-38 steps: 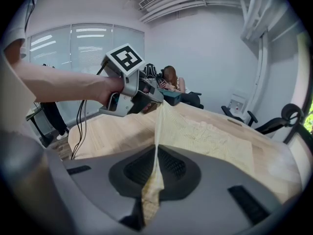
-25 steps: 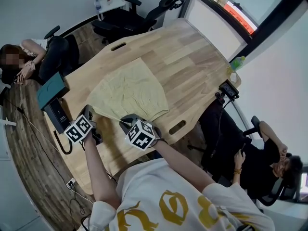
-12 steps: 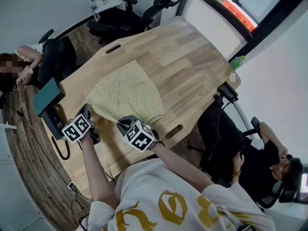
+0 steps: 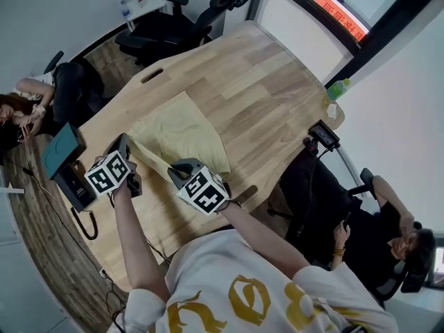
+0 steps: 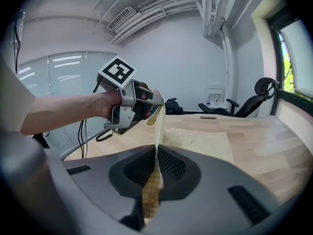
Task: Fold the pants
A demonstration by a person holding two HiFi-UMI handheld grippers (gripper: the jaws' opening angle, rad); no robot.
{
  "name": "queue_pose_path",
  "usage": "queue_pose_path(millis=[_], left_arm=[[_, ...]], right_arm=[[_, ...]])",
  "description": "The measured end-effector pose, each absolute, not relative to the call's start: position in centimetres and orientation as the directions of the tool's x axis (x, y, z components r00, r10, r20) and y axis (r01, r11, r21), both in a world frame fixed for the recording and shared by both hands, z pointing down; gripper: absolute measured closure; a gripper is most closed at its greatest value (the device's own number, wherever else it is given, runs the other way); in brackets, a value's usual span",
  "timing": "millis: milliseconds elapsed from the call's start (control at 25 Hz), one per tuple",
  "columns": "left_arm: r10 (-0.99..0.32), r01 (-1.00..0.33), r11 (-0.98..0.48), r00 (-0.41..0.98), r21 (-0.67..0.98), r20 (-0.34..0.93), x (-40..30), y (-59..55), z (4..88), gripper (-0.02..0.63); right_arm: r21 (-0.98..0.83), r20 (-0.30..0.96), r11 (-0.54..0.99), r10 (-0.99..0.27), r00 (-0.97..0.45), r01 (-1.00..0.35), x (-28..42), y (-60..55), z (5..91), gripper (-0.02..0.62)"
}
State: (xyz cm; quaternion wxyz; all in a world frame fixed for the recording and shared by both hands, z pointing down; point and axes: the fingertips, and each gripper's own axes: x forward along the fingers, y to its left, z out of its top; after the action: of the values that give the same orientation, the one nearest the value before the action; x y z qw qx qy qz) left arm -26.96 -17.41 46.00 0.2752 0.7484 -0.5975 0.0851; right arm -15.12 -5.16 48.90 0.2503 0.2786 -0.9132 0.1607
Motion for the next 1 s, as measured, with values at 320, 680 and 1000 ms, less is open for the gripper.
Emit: queue_pose_path(millis=[320, 680, 1000], left_arm=[[-0.785, -0.905, -0.287, 0.410, 0.313, 0.464, -19.2, -21.7, 44.9, 0.594], [-0.633, -0.864, -0.471, 0.473, 0.179, 0.613, -10.0, -25.8, 50.0, 0.594], [-0.482, -0.816, -0.566, 0.442, 0.116, 0.757, -5.1, -28.2, 58.8, 0.594]], right_arm=[[-0.259, 0.513, 0.676, -0.509, -0.691, -0.690, -9.3, -7.7, 48.4, 0.581], [-0.345, 0.570, 0.525, -0.542, -0.618, -0.778, -3.2, -9.9, 52.8, 0.581], [-0.371, 0.681, 0.442, -0.468, -0.563, -0.817, 0.7, -11.7, 60.5, 0.581]])
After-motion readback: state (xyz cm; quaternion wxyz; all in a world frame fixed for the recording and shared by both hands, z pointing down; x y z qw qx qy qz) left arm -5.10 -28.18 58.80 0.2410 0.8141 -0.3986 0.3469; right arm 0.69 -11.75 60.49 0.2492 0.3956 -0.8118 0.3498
